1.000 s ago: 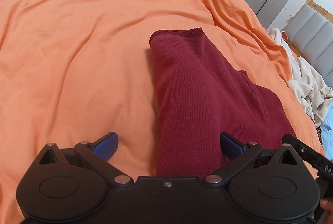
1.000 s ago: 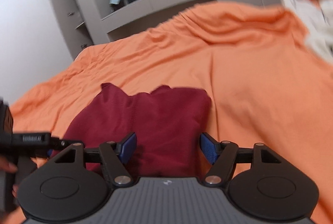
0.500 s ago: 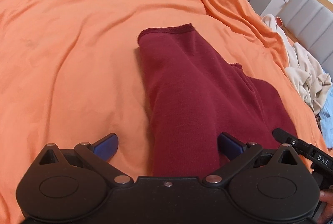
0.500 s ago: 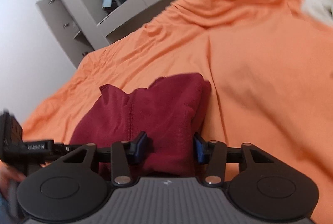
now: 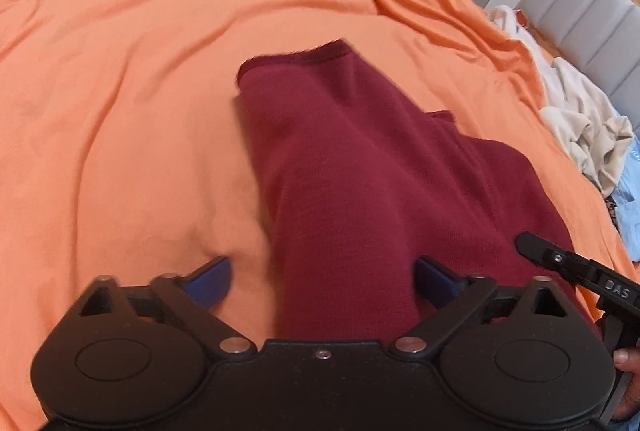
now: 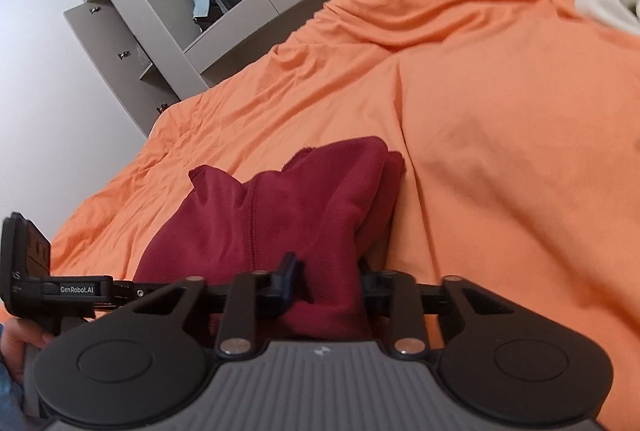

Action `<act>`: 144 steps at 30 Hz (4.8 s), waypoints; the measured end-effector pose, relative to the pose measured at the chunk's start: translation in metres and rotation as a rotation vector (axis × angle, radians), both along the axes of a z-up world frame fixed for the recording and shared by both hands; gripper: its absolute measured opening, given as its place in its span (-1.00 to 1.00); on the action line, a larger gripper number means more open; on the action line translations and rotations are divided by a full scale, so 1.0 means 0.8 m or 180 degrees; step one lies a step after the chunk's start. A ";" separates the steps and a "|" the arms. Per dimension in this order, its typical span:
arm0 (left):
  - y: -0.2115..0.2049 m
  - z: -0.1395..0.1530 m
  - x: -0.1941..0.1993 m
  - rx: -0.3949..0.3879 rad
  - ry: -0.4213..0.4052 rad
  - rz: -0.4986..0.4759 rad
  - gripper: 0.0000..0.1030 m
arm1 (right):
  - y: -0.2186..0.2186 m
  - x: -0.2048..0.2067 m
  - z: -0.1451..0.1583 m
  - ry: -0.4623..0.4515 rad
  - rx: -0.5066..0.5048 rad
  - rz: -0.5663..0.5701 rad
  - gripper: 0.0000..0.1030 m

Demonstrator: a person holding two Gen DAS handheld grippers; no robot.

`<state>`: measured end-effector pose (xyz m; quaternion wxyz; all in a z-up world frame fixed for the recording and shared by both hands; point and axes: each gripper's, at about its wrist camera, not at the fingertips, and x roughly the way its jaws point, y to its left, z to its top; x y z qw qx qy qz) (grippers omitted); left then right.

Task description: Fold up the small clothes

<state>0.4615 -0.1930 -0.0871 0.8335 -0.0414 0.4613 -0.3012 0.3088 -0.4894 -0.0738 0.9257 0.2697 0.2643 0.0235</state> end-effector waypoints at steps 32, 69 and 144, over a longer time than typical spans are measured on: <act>-0.081 0.087 -0.051 -0.0614 -0.0474 -0.0135 -0.36 | -0.021 -0.066 0.100 -0.0625 -0.1059 -0.0437 -0.68; -0.037 0.193 -0.261 0.0156 -0.1268 0.0358 0.99 | 0.029 -0.245 0.193 -0.0339 -0.1190 -0.0844 1.00; 0.107 0.161 -0.488 0.0294 -0.1474 0.0630 0.99 | 0.161 -0.447 0.178 -0.0280 -0.1276 -0.0756 1.00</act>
